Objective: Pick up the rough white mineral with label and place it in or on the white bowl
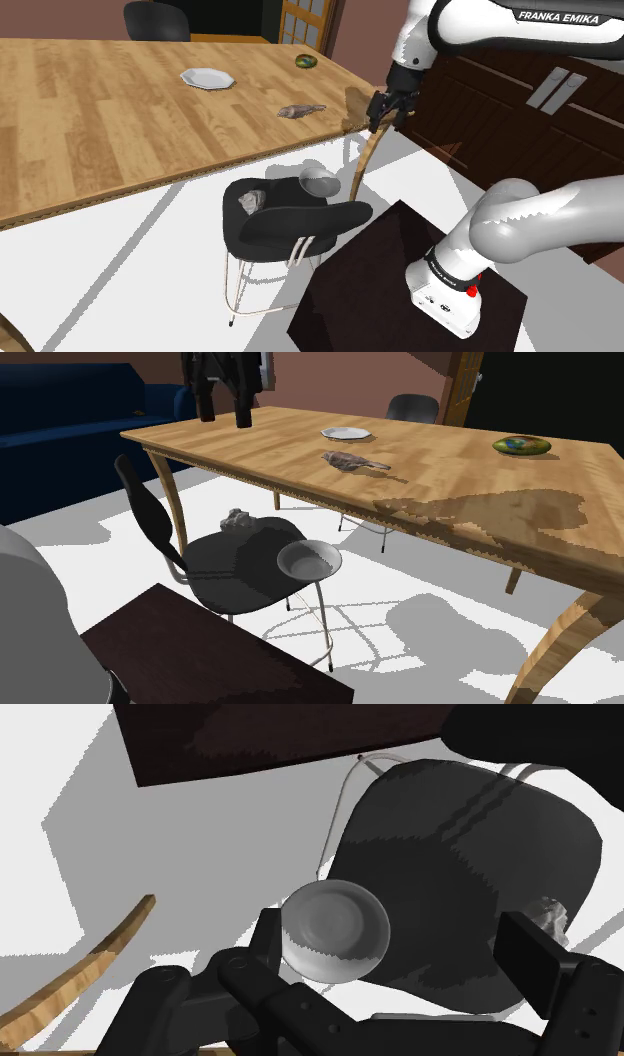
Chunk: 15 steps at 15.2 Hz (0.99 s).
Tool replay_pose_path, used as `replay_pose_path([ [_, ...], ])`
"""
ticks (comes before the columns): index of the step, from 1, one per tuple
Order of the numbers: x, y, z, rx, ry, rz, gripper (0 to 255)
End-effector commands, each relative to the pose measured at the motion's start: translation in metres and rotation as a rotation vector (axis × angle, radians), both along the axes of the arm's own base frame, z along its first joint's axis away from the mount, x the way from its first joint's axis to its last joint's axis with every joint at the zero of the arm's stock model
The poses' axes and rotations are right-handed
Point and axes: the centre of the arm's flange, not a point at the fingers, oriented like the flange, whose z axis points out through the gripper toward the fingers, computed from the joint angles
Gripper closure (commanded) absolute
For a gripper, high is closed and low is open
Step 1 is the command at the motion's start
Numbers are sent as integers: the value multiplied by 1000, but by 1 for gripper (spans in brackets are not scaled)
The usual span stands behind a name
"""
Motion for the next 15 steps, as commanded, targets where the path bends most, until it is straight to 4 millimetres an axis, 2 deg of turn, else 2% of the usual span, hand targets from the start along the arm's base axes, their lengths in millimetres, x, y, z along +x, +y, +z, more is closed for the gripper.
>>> replay_pose_path([
  [1,14,19,-16,-11,6,-11,0],
  [15,105,145,-136,-88,58,-81,0],
])
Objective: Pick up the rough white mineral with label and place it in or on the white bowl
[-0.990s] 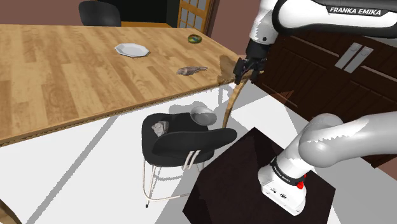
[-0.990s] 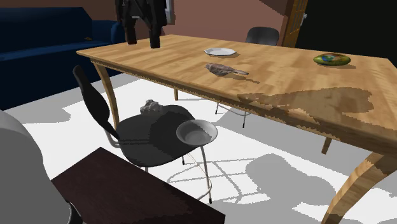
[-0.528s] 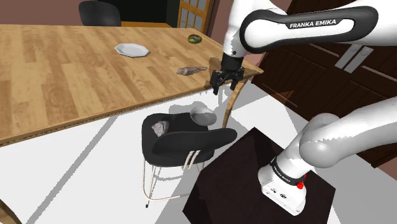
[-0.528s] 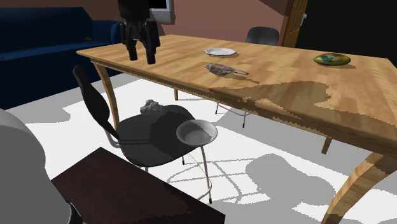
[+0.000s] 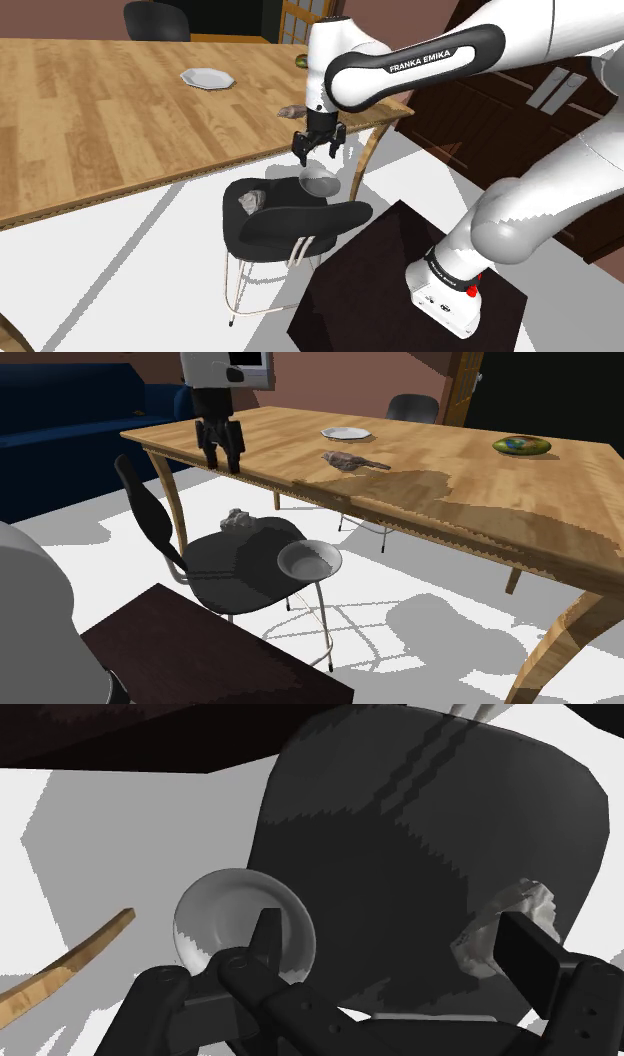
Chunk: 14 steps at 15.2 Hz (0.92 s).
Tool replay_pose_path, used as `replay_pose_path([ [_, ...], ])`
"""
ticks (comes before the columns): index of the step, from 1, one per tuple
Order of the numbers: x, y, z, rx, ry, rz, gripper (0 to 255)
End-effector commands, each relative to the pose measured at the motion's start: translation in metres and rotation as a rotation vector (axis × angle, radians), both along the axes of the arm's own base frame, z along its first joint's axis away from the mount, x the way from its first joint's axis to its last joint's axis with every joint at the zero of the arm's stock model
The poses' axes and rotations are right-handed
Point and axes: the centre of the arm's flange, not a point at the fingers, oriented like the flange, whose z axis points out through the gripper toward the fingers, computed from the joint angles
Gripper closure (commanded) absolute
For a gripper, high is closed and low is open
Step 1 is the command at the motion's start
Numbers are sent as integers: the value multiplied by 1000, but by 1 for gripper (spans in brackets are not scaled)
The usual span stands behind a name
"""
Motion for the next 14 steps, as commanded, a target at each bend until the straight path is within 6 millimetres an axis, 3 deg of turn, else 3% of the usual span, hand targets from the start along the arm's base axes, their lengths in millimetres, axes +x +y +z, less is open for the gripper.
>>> replay_pose_path([
  [1,13,19,-19,-10,8,-11,0],
  [14,98,120,-144,-82,57,-76,0],
])
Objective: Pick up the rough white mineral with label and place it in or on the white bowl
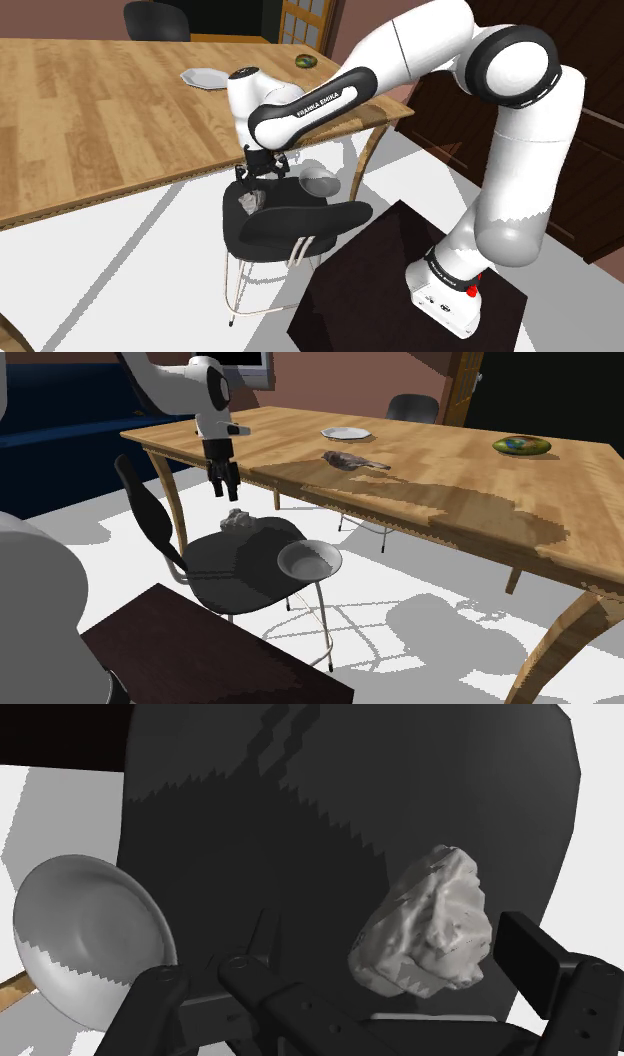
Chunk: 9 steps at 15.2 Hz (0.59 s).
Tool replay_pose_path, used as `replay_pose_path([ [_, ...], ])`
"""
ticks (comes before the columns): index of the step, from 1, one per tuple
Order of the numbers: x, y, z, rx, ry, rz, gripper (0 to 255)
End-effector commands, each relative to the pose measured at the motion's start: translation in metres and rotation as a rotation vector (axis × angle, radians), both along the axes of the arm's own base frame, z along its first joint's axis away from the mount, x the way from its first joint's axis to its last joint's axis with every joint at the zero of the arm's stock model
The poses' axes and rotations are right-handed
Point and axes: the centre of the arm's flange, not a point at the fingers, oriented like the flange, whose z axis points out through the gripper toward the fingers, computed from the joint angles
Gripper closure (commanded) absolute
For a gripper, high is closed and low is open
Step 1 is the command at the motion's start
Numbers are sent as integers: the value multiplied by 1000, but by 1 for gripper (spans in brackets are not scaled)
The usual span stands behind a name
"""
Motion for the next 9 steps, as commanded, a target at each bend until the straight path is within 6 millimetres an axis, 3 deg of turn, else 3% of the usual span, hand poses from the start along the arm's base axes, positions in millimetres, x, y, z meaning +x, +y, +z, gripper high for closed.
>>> replay_pose_path([
  [1,13,14,-24,-12,7,-11,0],
  [4,32,36,-55,-29,19,-26,0],
  [9,29,33,-77,-29,19,-27,0],
])
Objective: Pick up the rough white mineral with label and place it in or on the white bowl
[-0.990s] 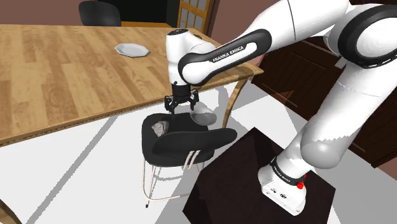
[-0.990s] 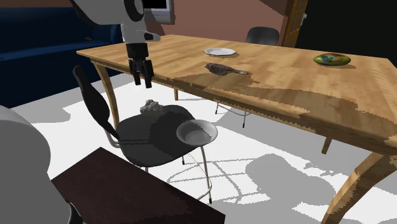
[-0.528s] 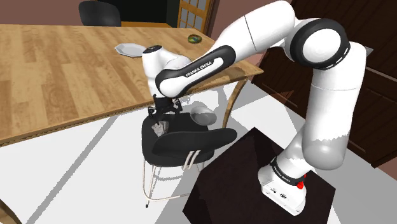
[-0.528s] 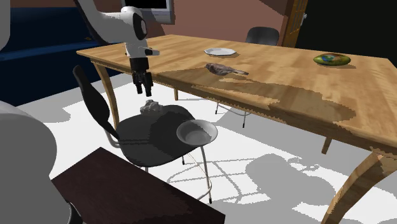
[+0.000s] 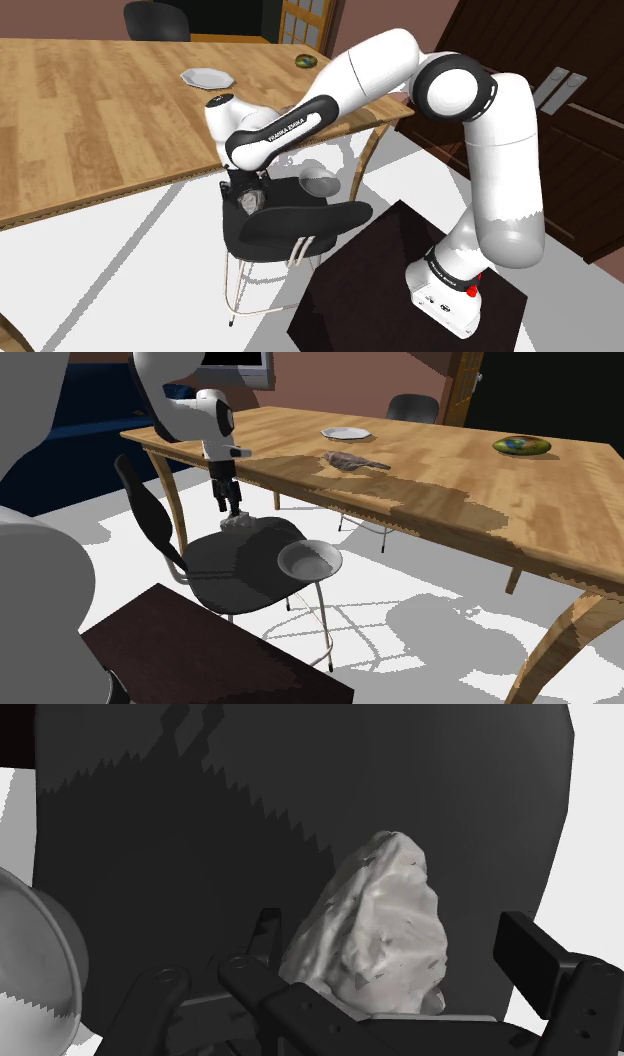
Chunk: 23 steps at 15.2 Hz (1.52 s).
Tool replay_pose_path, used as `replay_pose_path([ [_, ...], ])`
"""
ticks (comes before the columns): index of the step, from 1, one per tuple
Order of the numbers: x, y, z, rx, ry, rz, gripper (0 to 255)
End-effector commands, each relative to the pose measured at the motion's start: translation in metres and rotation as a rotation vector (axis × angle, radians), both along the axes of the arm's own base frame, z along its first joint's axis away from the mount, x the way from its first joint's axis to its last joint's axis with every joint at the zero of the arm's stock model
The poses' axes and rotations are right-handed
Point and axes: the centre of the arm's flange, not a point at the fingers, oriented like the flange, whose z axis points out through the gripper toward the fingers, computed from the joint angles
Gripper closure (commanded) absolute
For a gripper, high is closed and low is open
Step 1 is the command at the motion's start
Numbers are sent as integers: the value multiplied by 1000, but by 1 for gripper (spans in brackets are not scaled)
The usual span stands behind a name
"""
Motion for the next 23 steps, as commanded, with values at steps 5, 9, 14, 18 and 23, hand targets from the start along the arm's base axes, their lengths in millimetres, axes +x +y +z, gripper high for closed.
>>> replay_pose_path([
  [5,-5,-4,-23,0,0,0,0],
  [9,-5,-4,-23,0,0,0,0],
  [14,-5,-2,-22,-1,0,0,255],
  [18,-7,-3,-23,0,0,-1,255],
  [23,-5,-4,-13,0,0,0,255],
])
